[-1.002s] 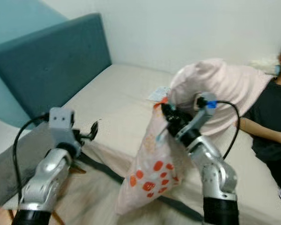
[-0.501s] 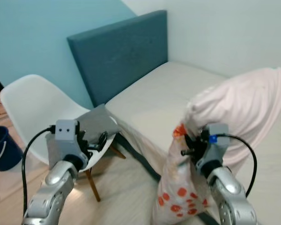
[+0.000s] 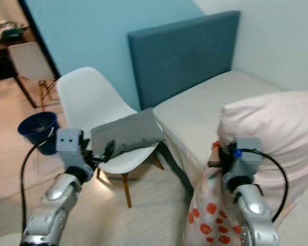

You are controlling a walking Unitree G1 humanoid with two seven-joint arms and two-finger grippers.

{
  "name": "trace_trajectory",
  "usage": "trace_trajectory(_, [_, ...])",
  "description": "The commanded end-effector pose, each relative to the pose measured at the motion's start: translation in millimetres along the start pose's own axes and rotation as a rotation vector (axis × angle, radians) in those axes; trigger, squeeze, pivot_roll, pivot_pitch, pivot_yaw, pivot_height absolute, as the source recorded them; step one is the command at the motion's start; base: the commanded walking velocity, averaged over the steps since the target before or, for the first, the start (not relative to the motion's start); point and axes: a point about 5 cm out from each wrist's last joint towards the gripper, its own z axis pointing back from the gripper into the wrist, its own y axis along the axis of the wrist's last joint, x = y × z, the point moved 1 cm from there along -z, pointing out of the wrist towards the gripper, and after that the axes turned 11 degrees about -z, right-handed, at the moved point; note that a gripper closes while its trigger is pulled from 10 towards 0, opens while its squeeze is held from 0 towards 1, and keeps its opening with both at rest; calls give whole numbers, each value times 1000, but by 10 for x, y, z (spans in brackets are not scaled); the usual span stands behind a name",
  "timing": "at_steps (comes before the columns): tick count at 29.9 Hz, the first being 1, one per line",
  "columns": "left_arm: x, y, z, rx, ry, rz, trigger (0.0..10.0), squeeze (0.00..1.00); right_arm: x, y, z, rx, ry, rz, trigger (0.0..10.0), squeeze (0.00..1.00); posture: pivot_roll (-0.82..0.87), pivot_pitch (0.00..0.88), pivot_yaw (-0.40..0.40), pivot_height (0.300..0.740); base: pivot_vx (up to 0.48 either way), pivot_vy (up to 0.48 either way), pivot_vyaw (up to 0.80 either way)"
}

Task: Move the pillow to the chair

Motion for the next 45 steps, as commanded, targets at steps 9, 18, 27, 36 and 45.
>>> trace_trajectory(9, [2,-17,-31,3,-3,5,10000,0,9,39,-12,30,22,-53,10000,0,-91,12,48,730,0,0,785])
trace_trajectory(18, [26,-38,-38,-20,-17,-10,10000,0,-15,40,-12,30,43,-62,10000,0,-93,4,47,730,0,0,781])
trace_trajectory(27, [90,-38,-36,-25,-61,-21,10000,0,-97,109,-31,61,98,-19,10000,0,-95,0,44,730,0,0,775])
trace_trajectory(36, [100,-24,-38,-21,-71,-17,10000,0,-139,245,-79,103,124,4,10000,0,-92,0,43,730,0,0,775])
trace_trajectory(45, [145,40,-30,15,-114,-22,10000,0,-355,449,-118,171,197,-2,10000,0,-88,4,40,730,0,0,775])
